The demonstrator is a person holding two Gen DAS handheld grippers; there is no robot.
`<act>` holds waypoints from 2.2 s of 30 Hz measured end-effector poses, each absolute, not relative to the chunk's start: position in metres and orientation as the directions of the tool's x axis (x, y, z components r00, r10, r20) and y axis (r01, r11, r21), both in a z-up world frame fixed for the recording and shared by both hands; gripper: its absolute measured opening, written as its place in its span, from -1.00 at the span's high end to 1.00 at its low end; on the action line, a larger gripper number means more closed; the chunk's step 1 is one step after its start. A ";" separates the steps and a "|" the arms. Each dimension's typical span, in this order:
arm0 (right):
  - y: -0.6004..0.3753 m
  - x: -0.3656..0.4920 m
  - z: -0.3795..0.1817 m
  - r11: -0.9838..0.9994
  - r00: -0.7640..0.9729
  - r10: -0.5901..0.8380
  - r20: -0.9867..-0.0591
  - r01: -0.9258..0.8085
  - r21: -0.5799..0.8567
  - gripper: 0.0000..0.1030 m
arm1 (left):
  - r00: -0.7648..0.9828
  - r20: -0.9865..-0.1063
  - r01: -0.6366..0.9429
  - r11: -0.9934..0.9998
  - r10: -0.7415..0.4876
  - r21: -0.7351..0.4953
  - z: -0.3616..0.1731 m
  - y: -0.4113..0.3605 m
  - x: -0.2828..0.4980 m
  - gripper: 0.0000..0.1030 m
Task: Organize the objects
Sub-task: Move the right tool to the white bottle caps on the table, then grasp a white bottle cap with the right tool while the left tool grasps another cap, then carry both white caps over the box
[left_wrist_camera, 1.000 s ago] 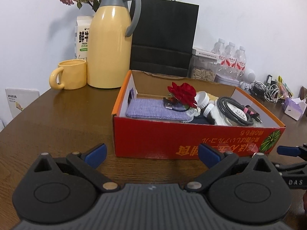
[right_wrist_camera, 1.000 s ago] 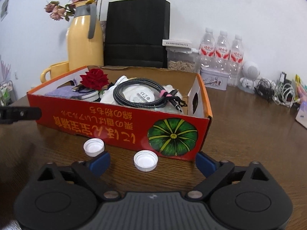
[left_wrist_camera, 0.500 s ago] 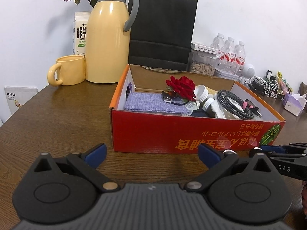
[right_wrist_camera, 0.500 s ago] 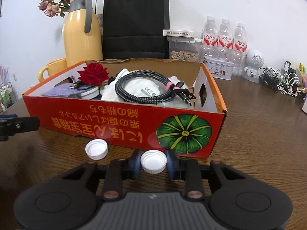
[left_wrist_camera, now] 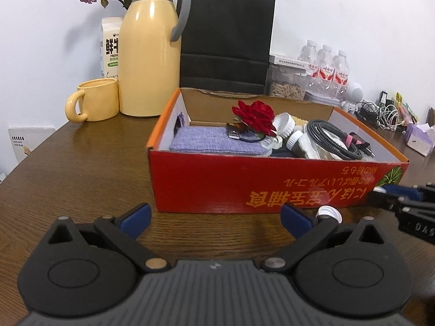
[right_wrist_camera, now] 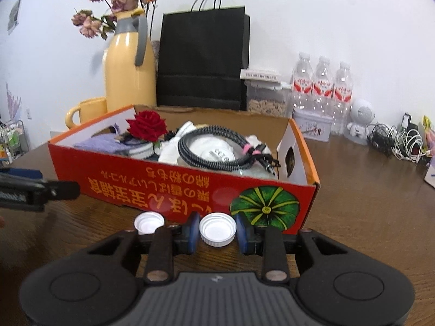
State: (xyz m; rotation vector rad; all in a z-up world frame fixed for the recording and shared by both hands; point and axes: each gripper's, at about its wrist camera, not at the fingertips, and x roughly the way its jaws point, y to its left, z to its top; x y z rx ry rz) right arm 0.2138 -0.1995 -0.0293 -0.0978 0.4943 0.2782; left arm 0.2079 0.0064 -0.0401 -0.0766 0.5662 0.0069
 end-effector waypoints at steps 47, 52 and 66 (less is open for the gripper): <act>-0.247 0.183 -0.017 0.963 0.898 0.249 -0.362 -0.270 -0.008 0.47 | 0.810 -0.576 0.077 0.994 -0.105 -0.073 -0.049 -0.103 0.224 0.44; -0.244 0.181 -0.016 0.962 0.906 0.249 -0.343 -0.272 -0.021 0.47 | 0.829 -0.545 0.083 0.992 -0.124 -0.099 -0.042 -0.092 0.212 0.44; -0.200 0.201 0.034 0.942 0.929 0.288 -0.234 -0.319 -0.107 0.47 | 0.928 -0.359 0.057 0.992 -0.095 -0.114 0.023 -0.045 0.214 0.44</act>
